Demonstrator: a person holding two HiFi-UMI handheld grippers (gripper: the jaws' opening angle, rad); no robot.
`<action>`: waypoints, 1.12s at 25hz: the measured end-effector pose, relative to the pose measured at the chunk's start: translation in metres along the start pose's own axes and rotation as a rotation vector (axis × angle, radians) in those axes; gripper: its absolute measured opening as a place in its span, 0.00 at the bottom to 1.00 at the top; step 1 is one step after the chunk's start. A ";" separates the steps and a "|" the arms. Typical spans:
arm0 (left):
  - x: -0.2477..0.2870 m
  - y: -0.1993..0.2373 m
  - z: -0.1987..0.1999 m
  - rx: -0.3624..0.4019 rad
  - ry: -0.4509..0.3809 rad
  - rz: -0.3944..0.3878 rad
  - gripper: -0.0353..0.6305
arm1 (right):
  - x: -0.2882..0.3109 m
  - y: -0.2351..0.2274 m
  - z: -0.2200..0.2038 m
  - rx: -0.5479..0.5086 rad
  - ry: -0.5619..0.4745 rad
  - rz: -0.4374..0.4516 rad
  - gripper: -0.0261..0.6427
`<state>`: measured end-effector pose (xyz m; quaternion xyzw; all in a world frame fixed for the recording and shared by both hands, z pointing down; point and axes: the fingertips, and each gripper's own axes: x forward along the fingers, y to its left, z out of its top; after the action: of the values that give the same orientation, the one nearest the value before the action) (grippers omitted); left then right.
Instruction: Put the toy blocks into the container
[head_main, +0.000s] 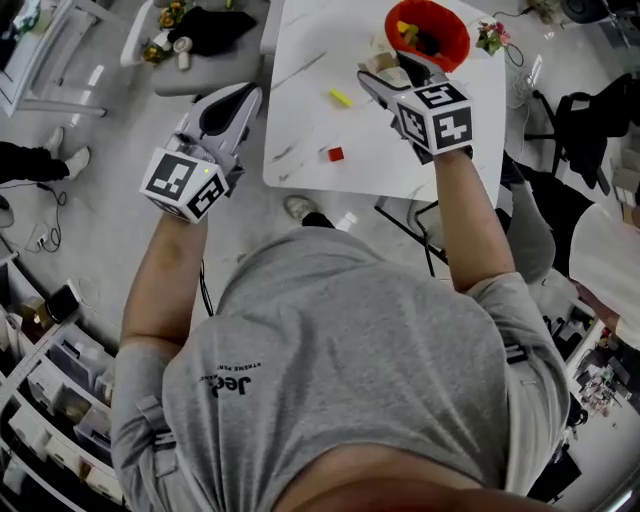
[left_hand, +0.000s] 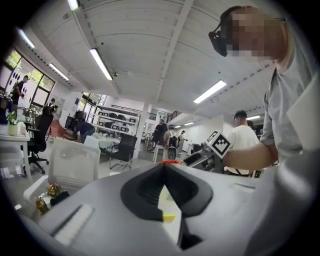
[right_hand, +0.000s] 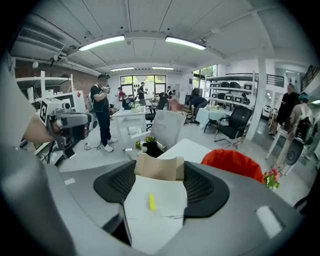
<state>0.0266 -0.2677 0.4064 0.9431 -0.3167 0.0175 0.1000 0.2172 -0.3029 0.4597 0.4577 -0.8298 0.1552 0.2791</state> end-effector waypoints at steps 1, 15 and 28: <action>0.008 -0.001 0.005 0.007 -0.002 -0.006 0.14 | -0.004 -0.013 0.005 0.006 -0.010 -0.013 0.48; 0.112 -0.015 0.039 0.054 0.012 -0.098 0.14 | -0.017 -0.151 0.020 0.081 -0.037 -0.144 0.49; 0.151 -0.028 0.037 0.049 0.035 -0.152 0.14 | 0.004 -0.182 0.007 0.078 -0.023 -0.160 0.60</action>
<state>0.1628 -0.3424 0.3796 0.9661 -0.2421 0.0342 0.0834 0.3675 -0.4066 0.4572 0.5349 -0.7869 0.1594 0.2632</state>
